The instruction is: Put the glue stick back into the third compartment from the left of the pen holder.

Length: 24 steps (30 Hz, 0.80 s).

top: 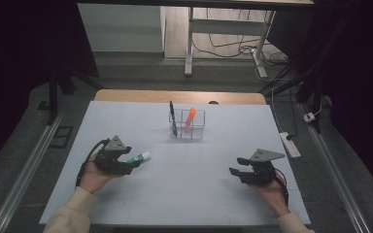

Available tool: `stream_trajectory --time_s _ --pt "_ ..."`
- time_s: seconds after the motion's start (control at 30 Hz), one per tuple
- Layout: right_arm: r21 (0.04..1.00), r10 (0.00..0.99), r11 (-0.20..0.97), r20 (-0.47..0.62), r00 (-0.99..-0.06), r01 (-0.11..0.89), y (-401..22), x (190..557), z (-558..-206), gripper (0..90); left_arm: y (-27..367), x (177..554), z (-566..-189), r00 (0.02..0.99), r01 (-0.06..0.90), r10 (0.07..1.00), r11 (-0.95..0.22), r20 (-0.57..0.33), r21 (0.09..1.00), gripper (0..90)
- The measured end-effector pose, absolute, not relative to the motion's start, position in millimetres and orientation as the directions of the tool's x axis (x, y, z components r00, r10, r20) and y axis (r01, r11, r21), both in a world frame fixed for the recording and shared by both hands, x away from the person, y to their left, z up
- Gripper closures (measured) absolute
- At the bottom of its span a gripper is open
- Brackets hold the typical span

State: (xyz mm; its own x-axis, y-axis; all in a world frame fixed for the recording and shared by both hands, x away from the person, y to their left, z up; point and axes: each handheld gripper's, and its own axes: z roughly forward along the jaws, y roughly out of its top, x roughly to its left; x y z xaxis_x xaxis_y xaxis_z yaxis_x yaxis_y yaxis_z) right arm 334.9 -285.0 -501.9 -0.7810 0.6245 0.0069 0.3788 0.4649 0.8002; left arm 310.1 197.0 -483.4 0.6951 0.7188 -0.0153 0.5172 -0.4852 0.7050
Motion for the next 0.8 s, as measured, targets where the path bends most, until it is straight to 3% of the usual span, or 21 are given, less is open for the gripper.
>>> stream_trajectory --time_s 0.8 --pt "0.788 0.621 0.475 0.015 -0.783 0.391 -285 336 -505 43.9 195 337 -489 0.702 0.562 0.712 -0.562 0.010 0.607 33.3"
